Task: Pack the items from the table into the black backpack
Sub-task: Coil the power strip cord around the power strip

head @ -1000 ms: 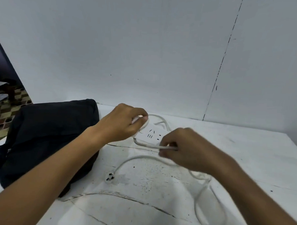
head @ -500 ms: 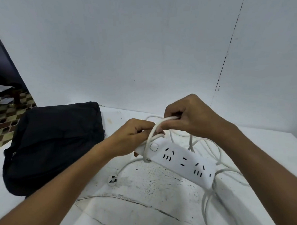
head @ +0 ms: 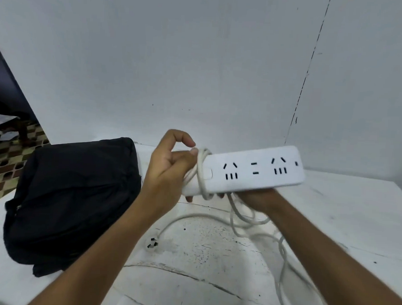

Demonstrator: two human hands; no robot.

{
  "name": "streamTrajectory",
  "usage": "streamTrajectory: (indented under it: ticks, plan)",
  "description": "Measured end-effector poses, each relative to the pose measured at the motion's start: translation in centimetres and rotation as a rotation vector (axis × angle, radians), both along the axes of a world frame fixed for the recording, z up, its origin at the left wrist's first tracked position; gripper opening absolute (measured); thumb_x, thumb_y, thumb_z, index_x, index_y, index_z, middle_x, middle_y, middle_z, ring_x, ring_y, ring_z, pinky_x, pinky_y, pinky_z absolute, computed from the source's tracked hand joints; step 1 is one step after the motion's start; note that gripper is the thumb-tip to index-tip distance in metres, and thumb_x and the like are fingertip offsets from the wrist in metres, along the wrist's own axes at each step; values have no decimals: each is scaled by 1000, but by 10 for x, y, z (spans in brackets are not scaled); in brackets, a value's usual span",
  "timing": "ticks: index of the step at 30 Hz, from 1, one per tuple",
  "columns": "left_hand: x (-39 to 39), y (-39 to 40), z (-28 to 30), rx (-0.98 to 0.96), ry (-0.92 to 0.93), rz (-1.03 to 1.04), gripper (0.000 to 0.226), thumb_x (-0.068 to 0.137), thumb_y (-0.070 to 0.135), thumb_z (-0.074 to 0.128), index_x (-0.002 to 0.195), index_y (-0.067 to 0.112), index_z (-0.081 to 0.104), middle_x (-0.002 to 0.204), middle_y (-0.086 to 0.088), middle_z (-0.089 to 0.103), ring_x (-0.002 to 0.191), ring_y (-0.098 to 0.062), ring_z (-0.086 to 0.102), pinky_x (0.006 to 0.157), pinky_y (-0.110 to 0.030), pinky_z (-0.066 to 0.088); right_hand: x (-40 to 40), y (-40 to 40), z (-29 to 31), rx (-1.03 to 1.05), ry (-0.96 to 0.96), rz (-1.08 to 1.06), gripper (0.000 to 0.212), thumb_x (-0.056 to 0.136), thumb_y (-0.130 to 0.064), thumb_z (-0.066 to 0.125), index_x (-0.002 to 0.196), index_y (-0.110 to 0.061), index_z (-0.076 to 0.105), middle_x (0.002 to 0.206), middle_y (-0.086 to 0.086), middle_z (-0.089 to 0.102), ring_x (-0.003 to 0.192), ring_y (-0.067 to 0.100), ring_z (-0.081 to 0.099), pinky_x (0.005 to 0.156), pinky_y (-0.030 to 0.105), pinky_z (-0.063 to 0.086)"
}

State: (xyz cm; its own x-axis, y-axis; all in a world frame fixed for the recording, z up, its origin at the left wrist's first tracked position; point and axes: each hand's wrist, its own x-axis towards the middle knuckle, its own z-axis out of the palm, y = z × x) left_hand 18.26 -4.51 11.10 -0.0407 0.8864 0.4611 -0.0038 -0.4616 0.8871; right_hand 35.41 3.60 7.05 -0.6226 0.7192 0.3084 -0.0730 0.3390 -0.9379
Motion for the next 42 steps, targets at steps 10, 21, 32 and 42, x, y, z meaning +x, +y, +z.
streamTrajectory:
  ticks: [10, 21, 32, 42]
  plan:
    - [-29, 41, 5, 193, 844, 416, 16, 98, 17, 46, 104, 16, 62, 47, 9, 43, 45, -6, 44, 47, -24, 32, -25, -98, -9, 549, -797, -356, 23, 99, -35, 39, 105, -19, 53, 71, -8, 52, 63, 15, 45, 55, 24, 32]
    - [-35, 34, -3, -56, 950, 34, 19, 97, 19, 52, 97, 26, 69, 53, 13, 55, 45, -4, 44, 46, -13, 35, 9, -65, 73, 597, -865, -231, 12, 84, -30, 68, 94, -31, 75, 80, -11, 68, 75, 8, 58, 69, 31, 49]
    - [-34, 23, -4, -115, 650, -324, 26, 90, 38, 52, 97, 23, 71, 89, -19, 67, 70, -51, 62, 58, -64, 51, 8, -9, 71, 259, -499, 18, 12, 72, -8, 80, 82, -6, 74, 44, -12, 45, 44, 5, 37, 49, 14, 29]
    - [-21, 14, -7, -198, -12, -247, 29, 95, 9, 44, 115, 9, 64, 84, -9, 71, 44, -23, 53, 36, -22, 40, -2, 21, -2, -36, -230, -34, 30, 85, -30, 67, 78, -3, 57, 68, -3, 56, 50, -4, 56, 58, 10, 44]
